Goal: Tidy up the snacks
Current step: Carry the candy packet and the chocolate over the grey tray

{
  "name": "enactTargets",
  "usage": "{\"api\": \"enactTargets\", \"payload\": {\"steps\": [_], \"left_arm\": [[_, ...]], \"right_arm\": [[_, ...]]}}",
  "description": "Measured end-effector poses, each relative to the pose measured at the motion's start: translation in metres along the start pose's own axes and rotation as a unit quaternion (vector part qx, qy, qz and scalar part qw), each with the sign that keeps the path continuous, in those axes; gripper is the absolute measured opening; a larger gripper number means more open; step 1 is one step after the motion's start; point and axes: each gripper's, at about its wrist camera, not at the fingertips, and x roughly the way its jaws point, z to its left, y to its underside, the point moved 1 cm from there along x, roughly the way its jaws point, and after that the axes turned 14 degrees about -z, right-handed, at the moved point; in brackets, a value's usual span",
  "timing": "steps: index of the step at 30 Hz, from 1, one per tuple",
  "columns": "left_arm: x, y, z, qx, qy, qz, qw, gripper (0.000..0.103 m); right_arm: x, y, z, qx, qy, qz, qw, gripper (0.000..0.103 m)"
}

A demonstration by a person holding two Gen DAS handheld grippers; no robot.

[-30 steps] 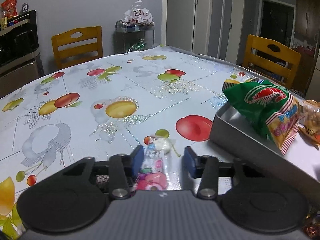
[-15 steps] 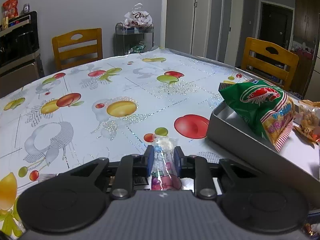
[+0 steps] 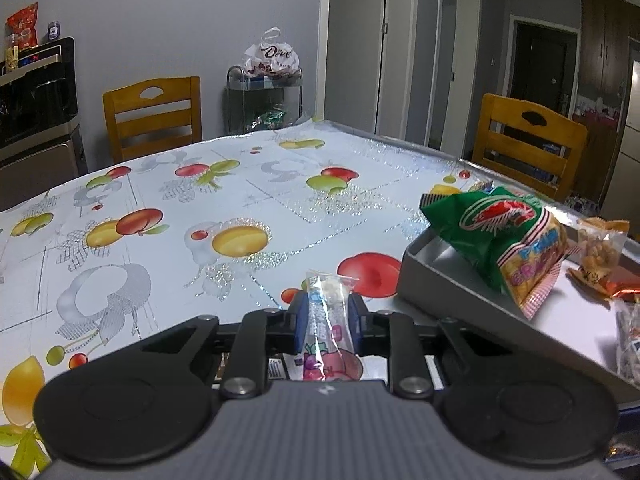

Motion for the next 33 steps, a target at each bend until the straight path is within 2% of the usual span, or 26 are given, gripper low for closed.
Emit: {"api": "enactTargets", "payload": {"steps": [8,17,24,28,33], "left_arm": [[-0.010,-0.006,-0.001,-0.009,0.010,-0.025,0.9996,0.019],[-0.027,-0.018,-0.016,-0.005,0.040,-0.062,0.9973,0.019],[-0.058,-0.038,-0.058,0.022,0.074,-0.104,0.9916,0.019],[-0.068,-0.043,-0.092,0.029,0.115,-0.099,0.9880,0.019],[-0.060,-0.042,-0.134,0.030,0.150,-0.072,0.9855,0.019]], "right_arm": [[-0.012,-0.009,-0.014,0.002,0.019,-0.025,1.000,0.024],[-0.040,-0.020,-0.060,0.021,0.077,-0.068,0.994,0.024],[-0.068,-0.021,-0.106,0.043,0.126,-0.097,0.986,0.024],[-0.074,-0.022,-0.124,0.055,0.138,-0.108,0.983,0.024],[-0.065,-0.018,-0.140,0.087,0.127,-0.107,0.982,0.025]]}}
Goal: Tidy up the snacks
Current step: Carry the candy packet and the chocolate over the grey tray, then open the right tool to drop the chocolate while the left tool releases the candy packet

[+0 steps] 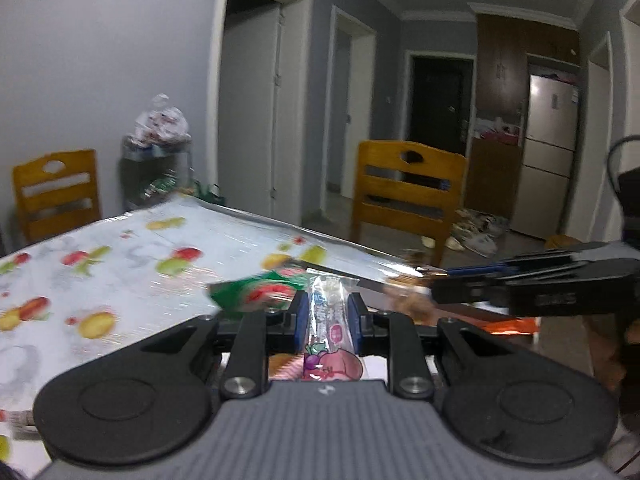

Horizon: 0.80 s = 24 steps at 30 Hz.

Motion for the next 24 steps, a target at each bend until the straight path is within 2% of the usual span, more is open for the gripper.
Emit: {"api": "enactTargets", "payload": {"steps": [5,8,15,20,24], "left_arm": [[0.027,0.011,-0.024,-0.005,0.007,0.033,0.9994,0.019],[0.038,0.019,-0.030,0.003,0.002,0.036,0.9994,0.019],[0.052,0.044,-0.021,0.006,0.012,0.047,0.9988,0.019],[0.053,0.056,-0.021,0.012,0.024,0.058,0.9979,0.019],[0.052,0.058,-0.019,0.009,0.031,0.061,0.9976,0.019]], "right_arm": [[0.009,0.005,-0.008,0.008,-0.004,0.014,1.000,0.025],[0.011,0.010,-0.012,0.004,-0.010,0.029,1.000,0.025],[0.008,0.018,-0.012,-0.025,-0.018,0.041,0.999,0.025],[0.009,0.028,-0.004,-0.052,-0.033,0.070,0.996,0.025],[0.011,0.034,-0.002,-0.068,-0.015,0.081,0.994,0.025]]}}
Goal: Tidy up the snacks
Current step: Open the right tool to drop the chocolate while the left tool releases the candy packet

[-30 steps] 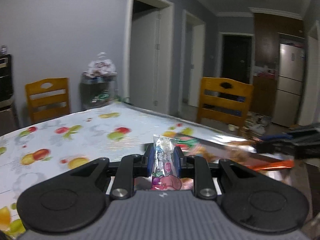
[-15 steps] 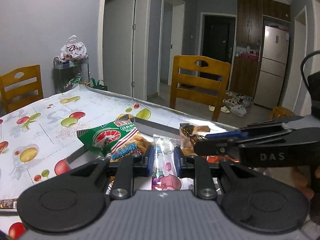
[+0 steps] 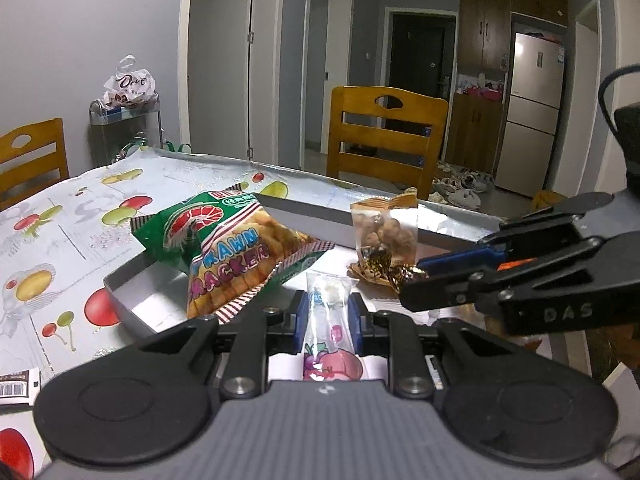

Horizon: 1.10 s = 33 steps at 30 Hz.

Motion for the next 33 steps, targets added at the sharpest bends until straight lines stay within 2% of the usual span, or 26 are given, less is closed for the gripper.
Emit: {"api": "enactTargets", "payload": {"steps": [16,26,29,33], "left_arm": [[-0.0008,0.0023,-0.0011,-0.003,0.007,0.009,0.9999,0.019],[0.0003,0.0031,-0.0013,-0.002,0.007,0.009,0.9999,0.019],[0.0002,0.0034,-0.0012,-0.003,0.007,0.010,0.9999,0.019],[-0.0002,0.0038,-0.0008,-0.007,0.008,0.011,0.9999,0.020]], "right_arm": [[-0.0012,-0.0004,-0.0022,-0.014,0.026,0.012,0.999,0.025],[-0.0051,-0.0006,-0.0044,-0.007,0.035,0.005,0.999,0.025],[-0.0064,-0.0011,-0.0050,-0.001,0.032,0.003,0.999,0.028],[-0.0098,-0.0022,-0.0070,0.010,0.030,-0.004,0.999,0.039]]}}
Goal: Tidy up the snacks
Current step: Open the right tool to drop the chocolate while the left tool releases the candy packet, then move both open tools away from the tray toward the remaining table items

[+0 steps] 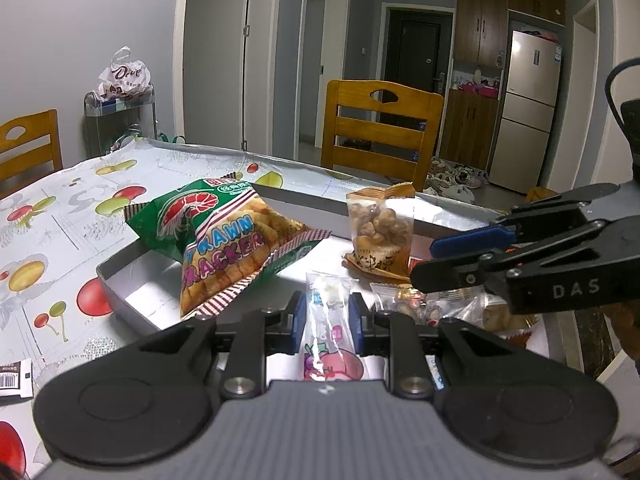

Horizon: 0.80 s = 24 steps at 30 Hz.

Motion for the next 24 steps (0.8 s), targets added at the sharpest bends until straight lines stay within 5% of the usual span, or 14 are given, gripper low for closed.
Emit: {"api": "enactTargets", "payload": {"steps": [10,15,19,21,24], "left_arm": [[0.001,0.001,0.001,-0.002,0.000,0.003,1.0000,0.021],[-0.002,0.000,0.000,0.004,-0.004,-0.007,1.0000,0.064],[-0.007,-0.004,-0.003,0.006,0.004,-0.020,0.9998,0.070],[-0.012,-0.007,-0.006,0.017,0.000,-0.032,0.9993,0.089],[-0.020,-0.015,-0.011,0.034,-0.011,-0.040,0.9985,0.091]], "right_arm": [[-0.002,-0.001,-0.001,0.007,0.002,-0.005,1.000,0.043],[-0.006,-0.004,-0.005,0.025,0.005,-0.014,1.000,0.055],[-0.009,-0.006,-0.007,0.045,0.001,-0.023,0.999,0.075],[-0.012,-0.007,-0.007,0.057,-0.007,-0.030,0.998,0.084],[-0.016,-0.012,-0.006,0.064,-0.011,-0.040,0.997,0.089]]}}
